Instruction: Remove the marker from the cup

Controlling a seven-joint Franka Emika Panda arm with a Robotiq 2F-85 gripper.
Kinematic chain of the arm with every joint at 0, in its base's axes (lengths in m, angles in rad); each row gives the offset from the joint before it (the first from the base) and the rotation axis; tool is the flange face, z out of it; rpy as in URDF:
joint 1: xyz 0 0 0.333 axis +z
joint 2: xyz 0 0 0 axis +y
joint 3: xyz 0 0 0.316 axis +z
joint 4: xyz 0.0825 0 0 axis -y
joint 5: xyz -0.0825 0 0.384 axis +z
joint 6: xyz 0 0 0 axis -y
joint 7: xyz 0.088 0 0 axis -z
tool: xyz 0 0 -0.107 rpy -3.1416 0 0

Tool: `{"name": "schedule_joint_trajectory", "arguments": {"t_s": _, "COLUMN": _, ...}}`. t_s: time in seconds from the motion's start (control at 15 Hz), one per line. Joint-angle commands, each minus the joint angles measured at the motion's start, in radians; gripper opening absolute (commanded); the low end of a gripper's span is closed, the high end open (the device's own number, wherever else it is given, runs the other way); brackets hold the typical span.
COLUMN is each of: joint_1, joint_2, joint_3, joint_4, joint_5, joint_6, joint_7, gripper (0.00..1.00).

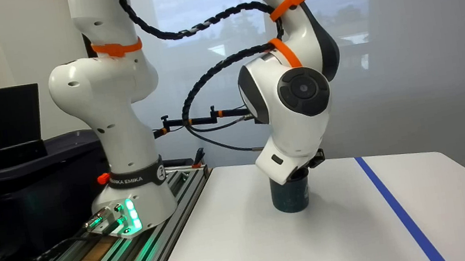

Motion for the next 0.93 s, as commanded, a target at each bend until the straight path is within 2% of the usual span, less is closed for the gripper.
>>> {"name": "schedule_joint_trajectory", "arguments": {"t_s": 0.0, "joint_1": 0.024, "joint_2": 0.028, "joint_3": 0.008, "joint_4": 0.02, "joint_5": 0.051, "joint_6": 0.015, "joint_7": -0.005, "gripper": 0.51}}
{"name": "schedule_joint_trajectory", "arguments": {"t_s": 0.07, "joint_1": 0.026, "joint_2": 0.034, "joint_3": 0.009, "joint_4": 0.025, "joint_5": 0.053, "joint_6": 0.015, "joint_7": -0.004, "gripper": 0.45}}
{"name": "schedule_joint_trajectory", "arguments": {"t_s": 0.13, "joint_1": 0.028, "joint_2": 0.037, "joint_3": 0.01, "joint_4": 0.026, "joint_5": 0.056, "joint_6": 0.013, "joint_7": -0.003, "gripper": 0.44}}
{"name": "schedule_joint_trajectory", "arguments": {"t_s": 0.2, "joint_1": 0.03, "joint_2": 0.043, "joint_3": 0.011, "joint_4": 0.03, "joint_5": 0.06, "joint_6": 0.011, "joint_7": -0.004, "gripper": 0.24}}
{"name": "schedule_joint_trajectory", "arguments": {"t_s": 0.33, "joint_1": 0.033, "joint_2": 0.042, "joint_3": 0.01, "joint_4": 0.03, "joint_5": 0.062, "joint_6": 0.004, "joint_7": -0.004, "gripper": 0.19}}
{"name": "schedule_joint_trajectory", "arguments": {"t_s": 0.47, "joint_1": 0.025, "joint_2": 0.006, "joint_3": 0.0, "joint_4": 0.018, "joint_5": 0.048, "joint_6": -0.03, "joint_7": -0.001, "gripper": 0.02}}
{"name": "schedule_joint_trajectory", "arguments": {"t_s": 0.53, "joint_1": 0.017, "joint_2": -0.027, "joint_3": -0.01, "joint_4": 0.003, "joint_5": 0.028, "joint_6": -0.051, "joint_7": 0.005, "gripper": 0.0}}
{"name": "schedule_joint_trajectory", "arguments": {"t_s": 0.6, "joint_1": 0.008, "joint_2": -0.055, "joint_3": -0.021, "joint_4": -0.009, "joint_5": 0.014, "joint_6": -0.072, "joint_7": 0.007, "gripper": 0.05}}
{"name": "schedule_joint_trajectory", "arguments": {"t_s": 0.87, "joint_1": -0.047, "joint_2": -0.182, "joint_3": -0.085, "joint_4": -0.045, "joint_5": -0.028, "joint_6": -0.206, "joint_7": 0.003, "gripper": 0.05}}
